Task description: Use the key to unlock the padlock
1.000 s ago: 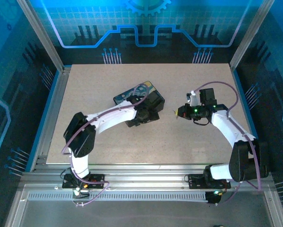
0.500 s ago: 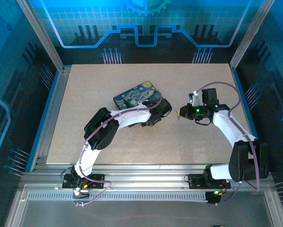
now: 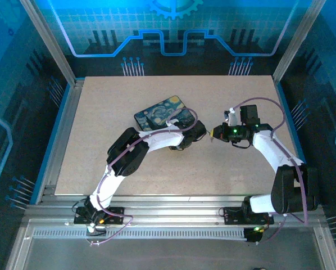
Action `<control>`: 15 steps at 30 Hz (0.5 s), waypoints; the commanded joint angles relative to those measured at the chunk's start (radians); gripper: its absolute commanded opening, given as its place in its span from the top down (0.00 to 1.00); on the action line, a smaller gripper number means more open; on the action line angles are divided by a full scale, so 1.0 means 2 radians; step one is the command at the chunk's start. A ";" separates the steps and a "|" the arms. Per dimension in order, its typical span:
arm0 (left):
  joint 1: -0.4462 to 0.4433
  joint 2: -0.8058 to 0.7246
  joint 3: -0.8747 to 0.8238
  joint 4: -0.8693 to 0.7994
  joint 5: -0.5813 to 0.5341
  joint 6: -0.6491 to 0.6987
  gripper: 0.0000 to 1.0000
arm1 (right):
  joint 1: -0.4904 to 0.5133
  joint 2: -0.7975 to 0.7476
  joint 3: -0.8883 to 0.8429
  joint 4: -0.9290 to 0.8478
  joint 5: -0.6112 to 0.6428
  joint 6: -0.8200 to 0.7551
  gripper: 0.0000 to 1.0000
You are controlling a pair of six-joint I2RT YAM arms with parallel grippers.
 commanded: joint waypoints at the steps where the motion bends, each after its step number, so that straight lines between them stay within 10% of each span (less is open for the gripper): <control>1: 0.001 0.010 0.010 -0.012 -0.047 0.018 0.66 | -0.008 0.000 -0.002 0.008 -0.020 -0.008 1.00; 15: 0.002 -0.090 0.012 -0.036 -0.019 0.244 0.86 | 0.015 -0.010 -0.004 -0.002 -0.006 -0.006 1.00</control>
